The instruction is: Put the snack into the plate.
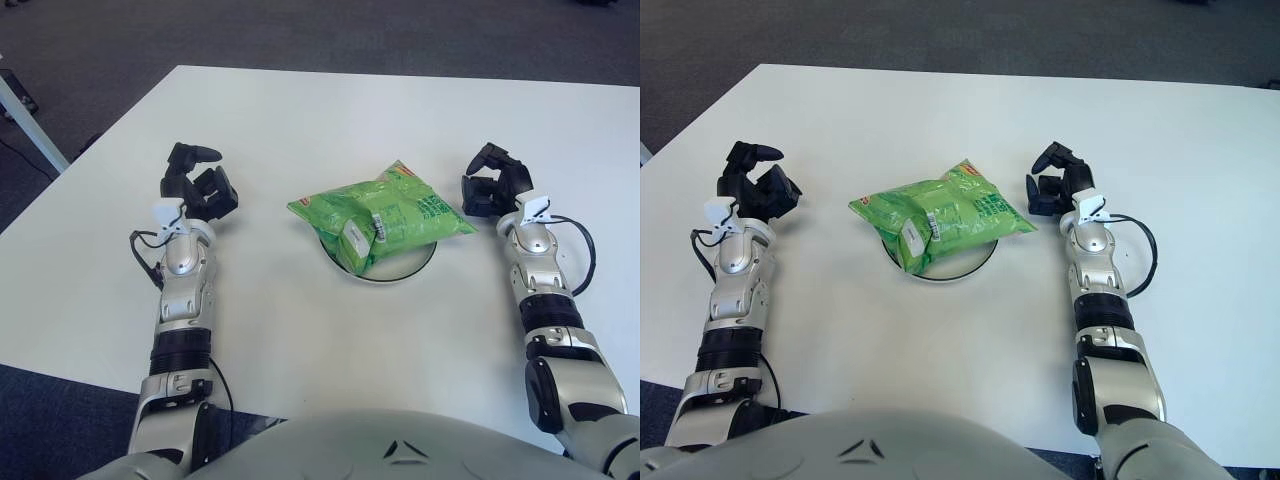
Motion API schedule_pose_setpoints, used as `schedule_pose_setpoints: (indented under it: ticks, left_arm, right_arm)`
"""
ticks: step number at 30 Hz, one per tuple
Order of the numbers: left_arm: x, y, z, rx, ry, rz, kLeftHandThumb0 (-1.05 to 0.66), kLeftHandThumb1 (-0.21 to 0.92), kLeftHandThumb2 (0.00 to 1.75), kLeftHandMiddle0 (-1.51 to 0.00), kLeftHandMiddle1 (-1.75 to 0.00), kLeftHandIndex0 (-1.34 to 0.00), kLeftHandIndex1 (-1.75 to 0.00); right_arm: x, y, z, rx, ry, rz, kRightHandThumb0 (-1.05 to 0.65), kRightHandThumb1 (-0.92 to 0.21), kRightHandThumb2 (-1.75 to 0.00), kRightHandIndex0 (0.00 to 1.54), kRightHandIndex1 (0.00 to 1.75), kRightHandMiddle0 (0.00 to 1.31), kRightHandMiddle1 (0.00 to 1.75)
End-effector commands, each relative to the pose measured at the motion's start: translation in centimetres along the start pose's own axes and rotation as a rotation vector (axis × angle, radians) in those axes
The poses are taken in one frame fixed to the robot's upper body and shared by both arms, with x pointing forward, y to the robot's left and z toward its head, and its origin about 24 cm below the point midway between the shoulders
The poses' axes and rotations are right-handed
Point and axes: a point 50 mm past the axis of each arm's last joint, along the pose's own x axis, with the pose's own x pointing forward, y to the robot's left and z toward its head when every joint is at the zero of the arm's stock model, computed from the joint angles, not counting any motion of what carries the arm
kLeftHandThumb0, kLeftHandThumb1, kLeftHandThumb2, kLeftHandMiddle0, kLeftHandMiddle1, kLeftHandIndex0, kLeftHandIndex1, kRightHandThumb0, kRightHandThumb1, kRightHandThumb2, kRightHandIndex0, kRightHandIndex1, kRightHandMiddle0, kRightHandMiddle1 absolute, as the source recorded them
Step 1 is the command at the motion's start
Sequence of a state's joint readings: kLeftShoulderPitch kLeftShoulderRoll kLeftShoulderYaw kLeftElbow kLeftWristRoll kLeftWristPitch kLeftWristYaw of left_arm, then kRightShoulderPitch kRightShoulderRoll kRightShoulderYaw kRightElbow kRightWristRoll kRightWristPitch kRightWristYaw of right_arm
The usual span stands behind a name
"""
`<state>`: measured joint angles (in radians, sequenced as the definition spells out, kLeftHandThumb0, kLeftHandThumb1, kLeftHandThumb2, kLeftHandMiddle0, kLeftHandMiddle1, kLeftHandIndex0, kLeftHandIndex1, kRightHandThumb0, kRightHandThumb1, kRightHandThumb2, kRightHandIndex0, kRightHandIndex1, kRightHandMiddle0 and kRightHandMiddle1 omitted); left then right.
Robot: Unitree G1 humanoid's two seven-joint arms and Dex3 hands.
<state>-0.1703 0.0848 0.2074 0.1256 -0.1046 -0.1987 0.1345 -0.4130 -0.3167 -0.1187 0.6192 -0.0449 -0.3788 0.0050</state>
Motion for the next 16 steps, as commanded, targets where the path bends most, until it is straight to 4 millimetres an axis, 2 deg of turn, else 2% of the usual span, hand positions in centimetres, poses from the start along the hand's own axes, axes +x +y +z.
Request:
schedule_pose_setpoints:
  ticks: [1, 16]
  left_arm:
    - [-6.1, 1.1, -5.6, 0.031, 0.232, 0.003, -0.45, 0.42, 1.18, -1.02, -1.75, -0.53, -1.75]
    - [-6.6, 0.7, -5.9, 0.113, 0.171, -0.155, -0.42, 0.50, 1.08, -1.06, -1.75, -0.47, -1.75]
  right_arm:
    - [-3.4, 1.2, -4.1, -0.115, 0.127, 0.054, -0.51, -0.24, -1.42, 1.38, 1.75, 0.68, 1.75]
    - [-3.7, 2.6, -3.6, -0.297, 0.046, 0.089, -0.55, -0.17, -1.50, 1.37, 1.75, 0.74, 1.75]
